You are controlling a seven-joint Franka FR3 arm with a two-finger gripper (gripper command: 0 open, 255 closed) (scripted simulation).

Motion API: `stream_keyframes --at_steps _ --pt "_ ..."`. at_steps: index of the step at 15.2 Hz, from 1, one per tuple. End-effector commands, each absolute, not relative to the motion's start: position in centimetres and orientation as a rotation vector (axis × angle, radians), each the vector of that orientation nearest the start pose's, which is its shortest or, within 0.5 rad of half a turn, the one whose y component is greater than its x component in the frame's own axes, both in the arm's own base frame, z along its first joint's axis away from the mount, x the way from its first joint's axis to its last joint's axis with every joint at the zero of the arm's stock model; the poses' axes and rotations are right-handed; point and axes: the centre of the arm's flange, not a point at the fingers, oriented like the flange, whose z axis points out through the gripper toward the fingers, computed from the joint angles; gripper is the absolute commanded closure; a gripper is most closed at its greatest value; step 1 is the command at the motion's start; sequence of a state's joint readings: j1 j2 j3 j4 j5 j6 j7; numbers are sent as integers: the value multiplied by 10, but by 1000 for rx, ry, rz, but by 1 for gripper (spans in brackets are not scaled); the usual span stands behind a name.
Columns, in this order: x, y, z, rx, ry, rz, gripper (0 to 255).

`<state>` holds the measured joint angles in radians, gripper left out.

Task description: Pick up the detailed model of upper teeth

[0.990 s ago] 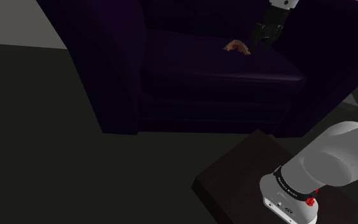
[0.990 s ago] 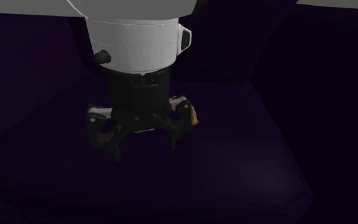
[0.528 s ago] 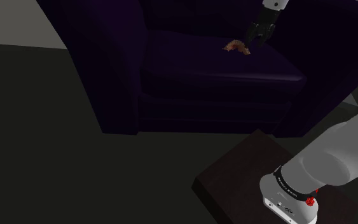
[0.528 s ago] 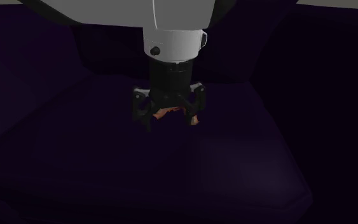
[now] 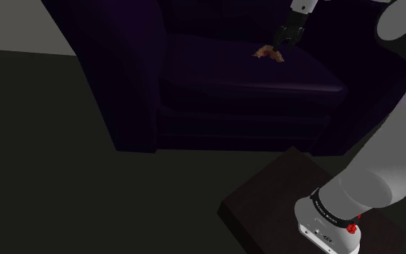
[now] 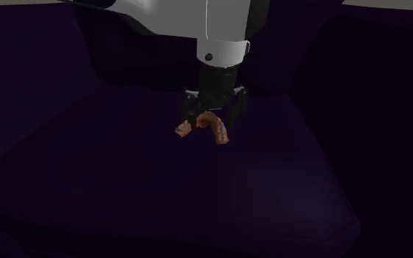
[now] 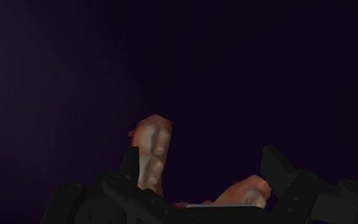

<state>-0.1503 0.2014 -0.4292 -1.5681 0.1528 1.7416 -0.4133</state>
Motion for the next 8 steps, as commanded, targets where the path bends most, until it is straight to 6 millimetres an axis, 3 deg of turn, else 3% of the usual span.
stream_keyframes --at_steps 1,4,8 --pt "552 -328 525 -3064 291 -37 0" --pt "575 -356 516 -3063 301 -38 0" --pt "575 -356 495 -3063 301 -38 0"
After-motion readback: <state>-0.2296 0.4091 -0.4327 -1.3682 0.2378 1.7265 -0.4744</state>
